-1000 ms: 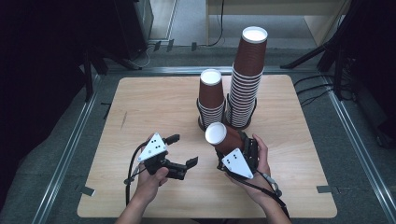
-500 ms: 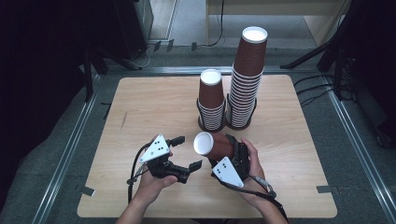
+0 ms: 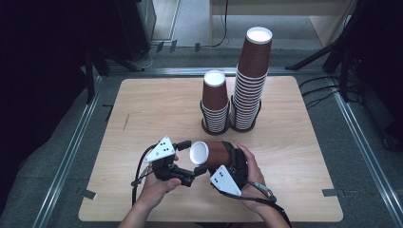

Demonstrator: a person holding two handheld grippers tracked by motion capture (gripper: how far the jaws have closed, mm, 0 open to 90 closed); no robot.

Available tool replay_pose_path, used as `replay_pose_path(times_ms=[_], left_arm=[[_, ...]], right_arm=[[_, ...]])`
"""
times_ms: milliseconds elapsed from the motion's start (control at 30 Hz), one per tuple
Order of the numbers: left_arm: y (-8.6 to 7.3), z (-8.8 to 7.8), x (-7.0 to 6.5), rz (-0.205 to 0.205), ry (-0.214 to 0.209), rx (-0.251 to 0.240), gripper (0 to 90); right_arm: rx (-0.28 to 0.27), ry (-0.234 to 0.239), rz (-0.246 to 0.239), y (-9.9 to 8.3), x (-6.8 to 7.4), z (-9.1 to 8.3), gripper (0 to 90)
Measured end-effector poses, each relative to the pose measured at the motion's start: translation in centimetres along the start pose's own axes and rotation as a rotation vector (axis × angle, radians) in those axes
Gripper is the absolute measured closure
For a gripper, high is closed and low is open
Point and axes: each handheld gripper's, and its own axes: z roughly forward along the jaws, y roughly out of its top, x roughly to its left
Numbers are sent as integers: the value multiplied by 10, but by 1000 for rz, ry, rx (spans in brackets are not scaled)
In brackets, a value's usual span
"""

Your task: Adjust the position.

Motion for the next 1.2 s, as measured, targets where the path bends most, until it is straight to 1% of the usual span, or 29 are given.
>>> replay_pose_path(times_ms=[33,167,200,267,367,500,533,600,667,733,767,800,1067,1200], left_arm=[[0,1,0,-4,-2,10,0],[0,1,0,-6,-4,16,1],[0,2,0,-10,0,17,44],[0,2,1,-14,-3,20,50],[0,3,1,-21,-9,30,63],[0,4,1,-27,3,42,74],[-1,4,1,-27,4,43,120],[-1,5,1,-25,11,52,134],[-2,7,1,-22,3,61,140],[-2,8,0,-20,3,69,152],[-3,8,0,-21,4,70,159],[-3,8,0,-23,2,71,189],[-4,8,3,-38,-10,58,200],[-5,9,3,-32,-12,55,207]], right_arm=[[0,0,-1,0,1,0,111],[2,1,-15,1,2,0,111],[3,7,-20,1,3,0,111],[1,7,-21,1,3,0,111],[-5,16,-38,2,5,0,111],[-3,20,-53,3,6,0,111],[2,21,-56,3,7,0,111],[4,22,-57,3,7,0,111],[8,22,-65,3,8,1,111],[11,23,-74,3,9,1,111],[13,24,-76,2,9,1,111],[13,20,-81,2,9,1,111],[16,17,-92,2,9,1,107],[14,15,-93,1,9,2,92]])
